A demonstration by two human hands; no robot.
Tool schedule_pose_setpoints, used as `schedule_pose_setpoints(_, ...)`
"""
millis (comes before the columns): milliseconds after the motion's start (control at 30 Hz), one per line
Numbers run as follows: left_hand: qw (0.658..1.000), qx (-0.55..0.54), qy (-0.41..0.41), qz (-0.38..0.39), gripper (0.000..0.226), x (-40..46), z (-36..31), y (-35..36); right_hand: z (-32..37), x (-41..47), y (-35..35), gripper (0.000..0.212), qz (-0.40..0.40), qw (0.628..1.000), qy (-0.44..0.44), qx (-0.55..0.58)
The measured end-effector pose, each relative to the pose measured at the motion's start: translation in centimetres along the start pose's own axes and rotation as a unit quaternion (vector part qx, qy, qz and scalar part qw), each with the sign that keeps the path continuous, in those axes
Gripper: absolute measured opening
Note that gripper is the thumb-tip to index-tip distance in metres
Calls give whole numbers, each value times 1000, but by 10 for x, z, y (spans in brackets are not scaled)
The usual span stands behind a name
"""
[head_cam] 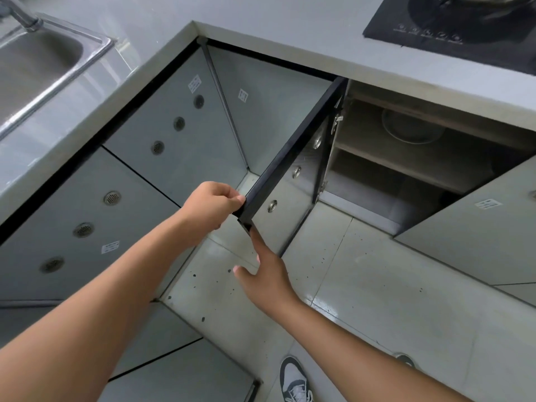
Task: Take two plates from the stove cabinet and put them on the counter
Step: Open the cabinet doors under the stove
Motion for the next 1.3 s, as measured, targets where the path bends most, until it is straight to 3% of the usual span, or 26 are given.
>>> schedule_pose_setpoints(100, 998, 34, 38, -44, 6, -4, -16, -3, 0, -4, -9, 73, -8, 1000, -10, 4)
schedule_pose_setpoints(233, 985, 84, 115, -95, 8, -13, -56, 6, 1, -12, -36, 66, -14, 999, -3, 33)
schedule_pose_setpoints(367, 978, 97, 164, -86, 8, -18, -105, 37, 0, -20, -91, 58, -58, 997, 10, 58)
schedule_pose_setpoints(633, 971, 103, 212, -29, 11, -21, -186, 161, -14, -64, -270, 44, -196, 968, -5, 156)
schedule_pose_setpoints(867, 969, 157, 188, 4, 23, -9, -210, 283, -71, -108, -409, 34, -280, 941, 28, 187)
schedule_pose_setpoints(1100, 962, 202, 178, 53, 33, 21, -226, 358, -115, -109, -487, 21, -344, 879, 73, 322)
schedule_pose_setpoints(1300, 950, 217, 208, 86, 36, 52, -246, 404, -110, -74, -499, 11, -274, 788, 71, 547)
Point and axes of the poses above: each hand's wrist, its own x-axis towards the middle knuckle, its own y-axis out of the palm, z = x × y, the point moved 5 cm from there along x, towards the middle knuckle, and after that the axes turned 8 degrees about y, right-handed, at the moved point
